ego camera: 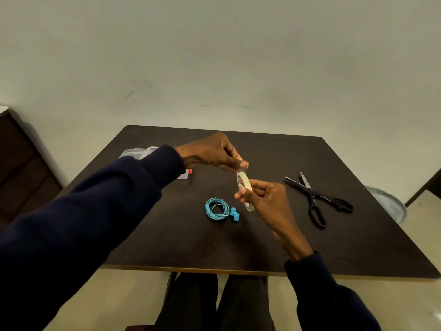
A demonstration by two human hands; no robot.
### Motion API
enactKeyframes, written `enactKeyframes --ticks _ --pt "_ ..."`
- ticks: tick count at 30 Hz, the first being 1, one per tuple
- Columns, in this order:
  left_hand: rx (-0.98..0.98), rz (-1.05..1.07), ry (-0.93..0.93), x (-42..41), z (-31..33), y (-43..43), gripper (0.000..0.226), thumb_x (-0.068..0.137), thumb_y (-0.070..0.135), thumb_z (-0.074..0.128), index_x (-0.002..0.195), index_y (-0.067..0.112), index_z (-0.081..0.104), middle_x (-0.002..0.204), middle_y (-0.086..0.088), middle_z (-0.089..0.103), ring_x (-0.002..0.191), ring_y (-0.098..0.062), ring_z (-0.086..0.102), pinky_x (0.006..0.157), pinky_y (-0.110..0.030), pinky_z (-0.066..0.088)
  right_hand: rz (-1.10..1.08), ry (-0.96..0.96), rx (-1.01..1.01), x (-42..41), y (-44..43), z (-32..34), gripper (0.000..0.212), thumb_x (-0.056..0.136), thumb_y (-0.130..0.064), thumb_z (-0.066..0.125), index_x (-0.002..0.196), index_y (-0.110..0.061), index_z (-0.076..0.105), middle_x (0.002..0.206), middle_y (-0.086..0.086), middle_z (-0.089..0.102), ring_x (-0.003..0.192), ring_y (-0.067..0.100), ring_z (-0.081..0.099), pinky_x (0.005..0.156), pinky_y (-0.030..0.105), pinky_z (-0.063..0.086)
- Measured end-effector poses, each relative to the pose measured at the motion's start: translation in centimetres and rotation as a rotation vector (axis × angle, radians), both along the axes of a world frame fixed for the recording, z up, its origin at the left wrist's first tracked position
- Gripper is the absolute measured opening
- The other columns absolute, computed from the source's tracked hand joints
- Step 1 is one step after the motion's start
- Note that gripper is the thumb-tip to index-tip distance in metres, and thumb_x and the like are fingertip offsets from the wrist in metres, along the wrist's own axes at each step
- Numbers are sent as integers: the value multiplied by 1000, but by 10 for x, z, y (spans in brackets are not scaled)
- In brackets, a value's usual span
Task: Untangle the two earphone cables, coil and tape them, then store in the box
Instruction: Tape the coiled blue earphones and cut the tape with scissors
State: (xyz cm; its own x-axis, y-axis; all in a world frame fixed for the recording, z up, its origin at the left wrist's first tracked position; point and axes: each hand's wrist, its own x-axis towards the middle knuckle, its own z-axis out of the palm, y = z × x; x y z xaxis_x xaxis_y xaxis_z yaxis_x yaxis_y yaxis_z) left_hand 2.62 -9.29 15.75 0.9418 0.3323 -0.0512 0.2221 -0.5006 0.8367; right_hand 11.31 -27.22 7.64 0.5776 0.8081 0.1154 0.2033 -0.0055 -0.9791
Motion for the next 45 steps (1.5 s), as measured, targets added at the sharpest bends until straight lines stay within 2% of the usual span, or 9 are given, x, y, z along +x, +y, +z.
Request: enactKeyframes --ticks 5,11,19,23,27,30,34,39,45 --pt "305 77 -138 4 1 -1 19 76 20 86 81 3 77 77 -5 76 73 -17 73 70 -21 57 -53 -35 1 2 1 -2 20 92 -27 66 104 -12 72 77 1 77 66 10 70 68 23 57" --pt "442 89 -228 11 10 -9 18 74 22 88 74 9 75 69 6 72 62 1 67 62 -9 50 -147 5 -40 2 15 -8 32 90 -36 67 93 -5 74 73 7 76 58 14 68 61 25 56" --pt "420 28 -227 25 21 -5 14 76 18 85 81 7 77 76 1 76 70 -9 72 72 -19 58 -123 -33 -85 21 7 -15 26 89 -28 71 109 -13 73 96 2 78 89 12 74 89 38 59" --pt "434 14 -215 31 20 -6 13 76 17 86 80 8 78 76 1 76 70 -7 72 69 -14 56 -63 -117 -136 33 -1 -11 26 86 -23 74 112 -15 72 99 0 77 92 9 73 88 33 59" --pt "451 23 -207 34 20 -4 12 76 16 86 79 9 78 76 4 75 69 -3 71 65 -10 52 -60 -235 -197 51 -12 -7 30 86 -20 76 114 -13 71 98 -4 75 88 2 71 78 17 56" --pt "447 32 -203 35 20 1 11 76 16 86 80 10 77 76 5 75 69 -3 70 66 -12 52 -288 -500 -328 91 -35 -8 27 83 -13 78 110 -10 73 94 2 75 81 5 71 69 10 49" --pt "459 44 -204 36 15 3 10 76 17 86 79 12 77 75 8 75 68 0 69 66 -12 50 -447 -833 -795 134 -69 -2 32 78 -30 79 95 -4 68 97 16 68 96 34 64 68 32 40" --pt "455 58 -203 36 13 6 12 76 18 86 80 11 78 77 6 76 74 -7 72 74 -20 56 -354 -824 -1022 152 -78 -20 57 82 -49 73 115 -5 59 124 21 58 119 38 50 95 40 43" --pt "462 80 -192 32 15 10 12 76 17 86 80 10 77 77 4 76 73 -10 71 73 -20 56 -312 -818 -1083 154 -70 -27 52 87 -47 68 118 -7 58 130 25 54 127 43 45 105 46 38"
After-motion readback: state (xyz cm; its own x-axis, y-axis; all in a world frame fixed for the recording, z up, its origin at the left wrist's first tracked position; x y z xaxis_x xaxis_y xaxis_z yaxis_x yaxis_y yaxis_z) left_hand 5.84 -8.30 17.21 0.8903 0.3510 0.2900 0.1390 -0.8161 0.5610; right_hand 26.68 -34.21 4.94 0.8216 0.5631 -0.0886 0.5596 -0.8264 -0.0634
